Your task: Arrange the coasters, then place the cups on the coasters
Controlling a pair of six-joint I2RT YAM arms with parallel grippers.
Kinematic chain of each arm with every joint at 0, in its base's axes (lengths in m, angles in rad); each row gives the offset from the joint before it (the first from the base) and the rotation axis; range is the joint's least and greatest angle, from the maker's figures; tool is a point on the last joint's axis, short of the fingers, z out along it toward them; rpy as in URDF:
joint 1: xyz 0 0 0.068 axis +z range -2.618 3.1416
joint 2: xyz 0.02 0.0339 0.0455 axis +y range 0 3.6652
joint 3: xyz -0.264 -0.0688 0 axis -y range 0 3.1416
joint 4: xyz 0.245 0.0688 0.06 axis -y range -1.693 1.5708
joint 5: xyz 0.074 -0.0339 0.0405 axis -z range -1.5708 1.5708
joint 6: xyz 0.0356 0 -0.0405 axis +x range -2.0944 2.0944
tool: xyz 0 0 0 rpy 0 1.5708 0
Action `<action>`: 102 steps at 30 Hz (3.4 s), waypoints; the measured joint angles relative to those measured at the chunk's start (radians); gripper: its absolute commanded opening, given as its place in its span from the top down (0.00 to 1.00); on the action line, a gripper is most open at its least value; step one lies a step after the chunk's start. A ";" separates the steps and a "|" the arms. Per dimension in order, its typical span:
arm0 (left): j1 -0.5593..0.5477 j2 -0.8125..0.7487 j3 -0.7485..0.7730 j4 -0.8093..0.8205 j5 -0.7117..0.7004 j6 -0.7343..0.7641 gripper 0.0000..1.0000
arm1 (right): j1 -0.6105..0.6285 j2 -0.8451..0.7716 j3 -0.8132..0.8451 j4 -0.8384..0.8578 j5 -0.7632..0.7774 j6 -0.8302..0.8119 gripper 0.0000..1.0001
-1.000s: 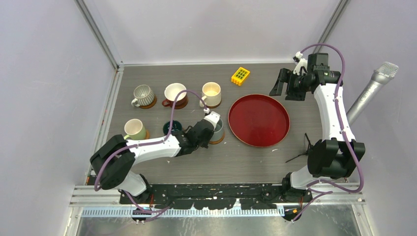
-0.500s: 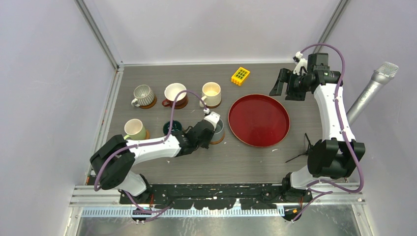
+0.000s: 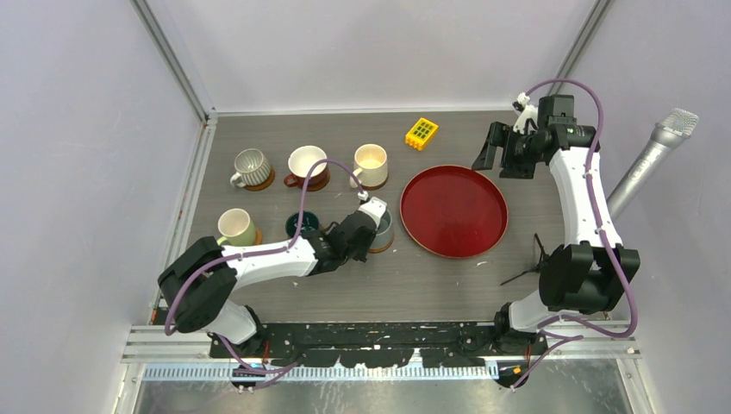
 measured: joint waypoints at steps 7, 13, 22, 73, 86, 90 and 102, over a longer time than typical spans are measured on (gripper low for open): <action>-0.001 -0.004 0.000 -0.006 0.006 -0.003 0.81 | 0.000 -0.005 -0.003 0.000 0.000 0.000 0.16; -0.017 -0.015 0.000 -0.027 0.011 -0.006 0.80 | 0.000 -0.013 -0.003 0.000 0.000 0.000 0.16; -0.027 -0.016 0.000 -0.037 0.017 -0.008 0.57 | 0.000 -0.013 -0.004 0.000 0.000 0.000 0.16; 0.583 -0.085 0.729 -0.760 0.187 0.244 0.00 | 0.220 0.081 -0.140 0.005 0.081 -0.205 0.16; 0.899 -0.050 0.799 -0.946 0.355 0.276 0.00 | 0.293 0.410 -0.013 0.100 0.212 -0.238 0.17; 0.913 -0.050 0.799 -0.953 0.364 0.275 0.00 | 0.299 0.492 0.048 0.121 0.242 -0.237 0.17; 0.930 -0.050 0.795 -0.954 0.346 0.275 0.00 | 0.303 0.710 0.255 0.194 0.331 -0.201 0.16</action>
